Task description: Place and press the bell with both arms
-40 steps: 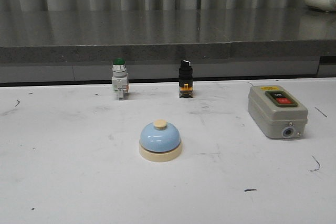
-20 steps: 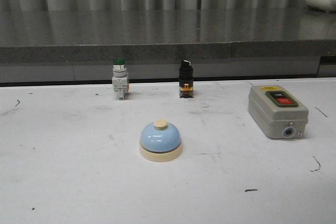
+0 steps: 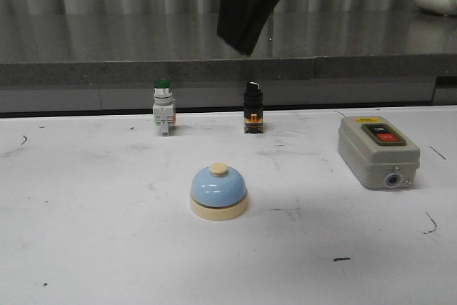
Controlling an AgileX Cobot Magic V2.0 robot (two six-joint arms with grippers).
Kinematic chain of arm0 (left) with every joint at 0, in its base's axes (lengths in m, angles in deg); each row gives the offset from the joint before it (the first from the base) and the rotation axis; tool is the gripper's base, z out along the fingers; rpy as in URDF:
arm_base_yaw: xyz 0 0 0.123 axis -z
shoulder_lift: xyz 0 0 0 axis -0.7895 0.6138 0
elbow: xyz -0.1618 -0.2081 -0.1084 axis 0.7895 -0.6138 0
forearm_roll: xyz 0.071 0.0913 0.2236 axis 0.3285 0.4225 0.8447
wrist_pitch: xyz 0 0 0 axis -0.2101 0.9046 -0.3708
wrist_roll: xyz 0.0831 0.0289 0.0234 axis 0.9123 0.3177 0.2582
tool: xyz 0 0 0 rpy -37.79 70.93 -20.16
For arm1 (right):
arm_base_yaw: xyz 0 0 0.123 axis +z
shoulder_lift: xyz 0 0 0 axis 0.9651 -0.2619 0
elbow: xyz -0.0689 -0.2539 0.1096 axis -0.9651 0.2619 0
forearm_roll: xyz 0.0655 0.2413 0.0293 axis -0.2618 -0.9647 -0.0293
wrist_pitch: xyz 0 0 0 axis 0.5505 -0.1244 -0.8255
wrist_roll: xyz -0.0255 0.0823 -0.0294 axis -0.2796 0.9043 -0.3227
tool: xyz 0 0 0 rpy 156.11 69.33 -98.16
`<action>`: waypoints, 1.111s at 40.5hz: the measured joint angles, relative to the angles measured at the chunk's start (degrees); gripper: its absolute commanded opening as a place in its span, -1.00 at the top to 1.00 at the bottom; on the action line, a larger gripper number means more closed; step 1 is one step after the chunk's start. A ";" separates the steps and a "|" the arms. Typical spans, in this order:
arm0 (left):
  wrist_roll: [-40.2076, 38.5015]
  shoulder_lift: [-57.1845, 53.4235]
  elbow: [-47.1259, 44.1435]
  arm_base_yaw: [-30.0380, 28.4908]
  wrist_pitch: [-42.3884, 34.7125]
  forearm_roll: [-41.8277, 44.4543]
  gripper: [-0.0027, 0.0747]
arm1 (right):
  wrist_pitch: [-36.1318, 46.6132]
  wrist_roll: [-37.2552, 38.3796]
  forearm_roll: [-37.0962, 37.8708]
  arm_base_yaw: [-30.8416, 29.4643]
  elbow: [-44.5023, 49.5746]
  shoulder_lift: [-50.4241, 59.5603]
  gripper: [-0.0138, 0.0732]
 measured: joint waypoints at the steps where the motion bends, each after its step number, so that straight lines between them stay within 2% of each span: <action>1: 0.00 0.00 0.00 0.00 0.00 0.00 -0.50 | 0.30 0.00 0.00 0.00 -0.01 -0.92 0.84; 14: 0.00 0.00 0.00 0.00 0.00 0.00 -0.50 | 8.95 0.00 1.40 0.00 -0.14 -15.01 0.84; 23: 0.00 0.00 0.00 0.00 0.00 0.00 -0.50 | 8.79 -0.09 2.27 -0.10 -1.55 -18.60 0.84; 34: 0.00 0.00 0.00 0.00 0.00 0.00 -0.50 | 4.84 0.01 2.27 -0.34 -0.99 -6.51 0.84; 45: 0.00 0.00 0.00 0.00 0.00 0.00 -0.50 | 3.79 0.22 2.04 -3.32 9.03 12.65 0.84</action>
